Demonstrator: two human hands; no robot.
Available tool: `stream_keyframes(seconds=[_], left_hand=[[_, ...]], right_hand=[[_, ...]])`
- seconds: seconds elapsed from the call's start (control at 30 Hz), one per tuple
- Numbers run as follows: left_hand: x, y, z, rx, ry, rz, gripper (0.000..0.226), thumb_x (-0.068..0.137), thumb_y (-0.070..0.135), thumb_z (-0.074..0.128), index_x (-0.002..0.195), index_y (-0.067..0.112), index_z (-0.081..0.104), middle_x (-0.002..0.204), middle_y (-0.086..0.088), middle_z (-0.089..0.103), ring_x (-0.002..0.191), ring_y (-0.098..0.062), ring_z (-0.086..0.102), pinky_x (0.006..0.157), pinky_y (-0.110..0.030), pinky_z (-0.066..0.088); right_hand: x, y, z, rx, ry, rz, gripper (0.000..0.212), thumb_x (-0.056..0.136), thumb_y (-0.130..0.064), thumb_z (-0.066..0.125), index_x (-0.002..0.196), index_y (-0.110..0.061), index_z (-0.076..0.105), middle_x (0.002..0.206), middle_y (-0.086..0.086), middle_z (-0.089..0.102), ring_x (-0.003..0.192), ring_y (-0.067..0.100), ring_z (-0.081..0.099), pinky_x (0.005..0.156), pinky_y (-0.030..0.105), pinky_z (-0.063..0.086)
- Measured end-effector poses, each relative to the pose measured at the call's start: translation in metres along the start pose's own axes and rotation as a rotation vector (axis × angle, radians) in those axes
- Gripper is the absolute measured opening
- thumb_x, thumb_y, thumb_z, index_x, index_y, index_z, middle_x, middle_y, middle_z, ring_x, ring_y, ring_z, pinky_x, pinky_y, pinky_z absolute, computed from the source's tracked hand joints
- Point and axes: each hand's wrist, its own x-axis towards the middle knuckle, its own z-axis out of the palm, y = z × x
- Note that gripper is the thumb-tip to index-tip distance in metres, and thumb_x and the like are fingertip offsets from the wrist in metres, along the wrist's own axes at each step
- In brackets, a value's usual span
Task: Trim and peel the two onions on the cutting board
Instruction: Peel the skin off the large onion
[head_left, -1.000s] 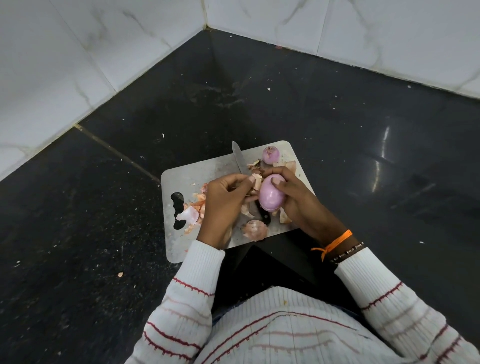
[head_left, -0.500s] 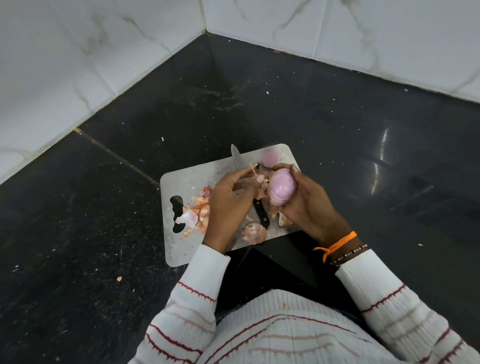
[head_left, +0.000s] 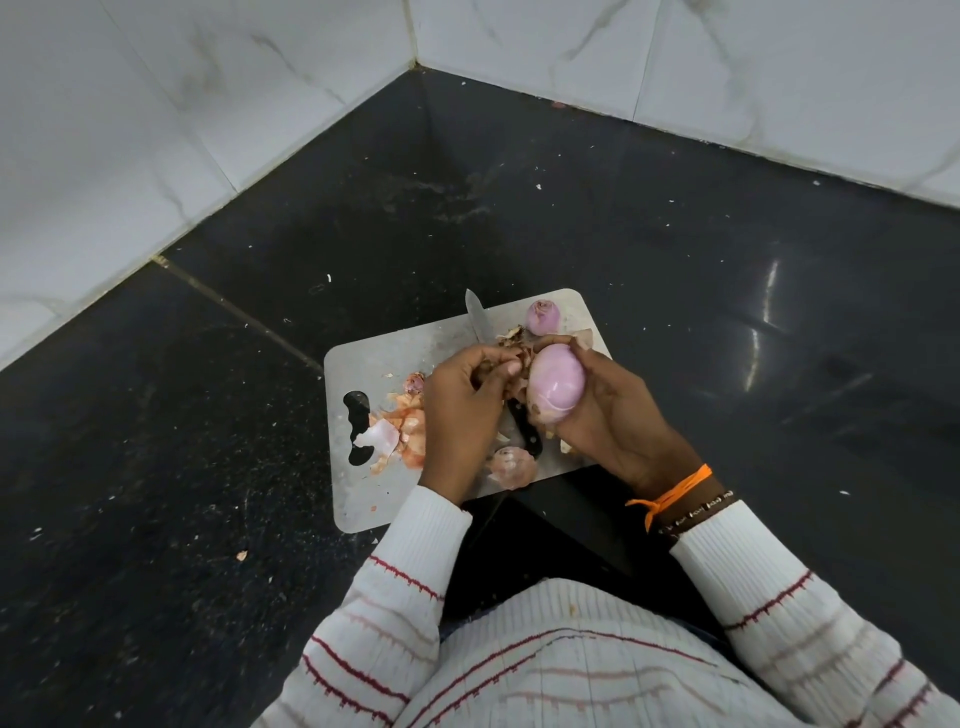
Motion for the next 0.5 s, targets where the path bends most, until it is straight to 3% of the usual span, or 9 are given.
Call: stream_keyframes(seconds=[0.17, 0.27, 0.37, 0.5], left_hand=[[0.0001, -0.0044, 0.0007, 0.048, 0.021, 0.013, 0.023, 0.086, -0.003, 0.060, 0.089, 0.016, 0.073, 0.088, 0.011, 0.069, 0.082, 0.013, 0.059, 0.076, -0.003, 0.045], [0.0005, -0.0057, -0.0028, 0.028, -0.007, -0.031, 0.028, 0.089, -0.003, 0.056, 0.103, 0.015, 0.071, 0.096, 0.012, 0.067, 0.084, 0.016, 0.057, 0.073, 0.001, 0.042], [-0.0005, -0.0019, -0.0031, -0.012, -0.019, -0.033, 0.027, 0.090, 0.003, 0.056, 0.105, 0.021, 0.070, 0.102, 0.012, 0.066, 0.094, 0.006, 0.059, 0.075, -0.001, 0.043], [-0.0036, 0.0025, -0.0011, -0.056, -0.018, -0.028, 0.026, 0.089, 0.004, 0.057, 0.104, 0.020, 0.072, 0.102, 0.010, 0.070, 0.096, 0.001, 0.063, 0.081, -0.010, 0.050]], right_hand=[[0.0027, -0.0011, -0.0038, 0.004, 0.025, -0.015, 0.058, 0.085, -0.031, 0.042, 0.135, 0.000, 0.040, 0.127, 0.021, 0.050, 0.115, 0.030, 0.051, 0.094, 0.038, 0.048], [0.0036, -0.0025, -0.0067, 0.016, 0.052, -0.006, 0.054, 0.084, -0.031, 0.041, 0.132, -0.004, 0.044, 0.128, 0.019, 0.054, 0.118, 0.033, 0.052, 0.096, 0.044, 0.045], [0.0057, -0.0037, -0.0093, 0.038, 0.099, -0.007, 0.058, 0.085, -0.034, 0.045, 0.135, -0.007, 0.041, 0.135, 0.021, 0.049, 0.122, 0.035, 0.050, 0.097, 0.045, 0.044], [0.0063, -0.0033, -0.0104, 0.016, 0.139, 0.004, 0.054, 0.081, -0.034, 0.052, 0.127, -0.006, 0.048, 0.123, 0.019, 0.058, 0.106, 0.031, 0.060, 0.084, 0.041, 0.054]])
